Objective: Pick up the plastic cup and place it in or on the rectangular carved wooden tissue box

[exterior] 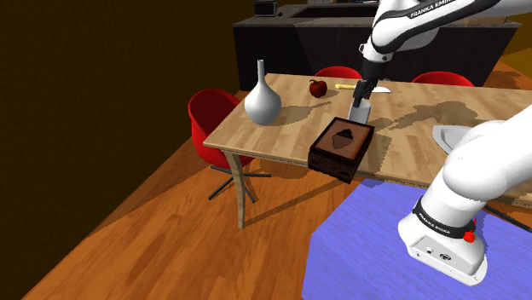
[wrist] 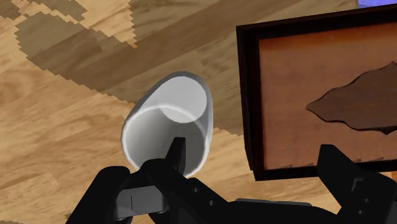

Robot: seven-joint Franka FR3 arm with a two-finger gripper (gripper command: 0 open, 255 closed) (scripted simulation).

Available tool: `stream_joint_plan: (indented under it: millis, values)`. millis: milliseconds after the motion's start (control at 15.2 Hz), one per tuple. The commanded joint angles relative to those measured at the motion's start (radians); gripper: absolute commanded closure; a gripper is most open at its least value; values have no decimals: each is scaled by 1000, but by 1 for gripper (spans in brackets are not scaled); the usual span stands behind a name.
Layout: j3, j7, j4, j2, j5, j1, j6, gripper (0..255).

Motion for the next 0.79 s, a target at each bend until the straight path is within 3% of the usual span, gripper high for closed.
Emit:
stream_joint_plan:
  millis: [0,132,726]
  values:
    - [-54,-76,23,69,18,12,52,0]
    - [-87,-124,40,116,38,22,81,0]
    - [-109,-145,-10,186,61,37,198,0]
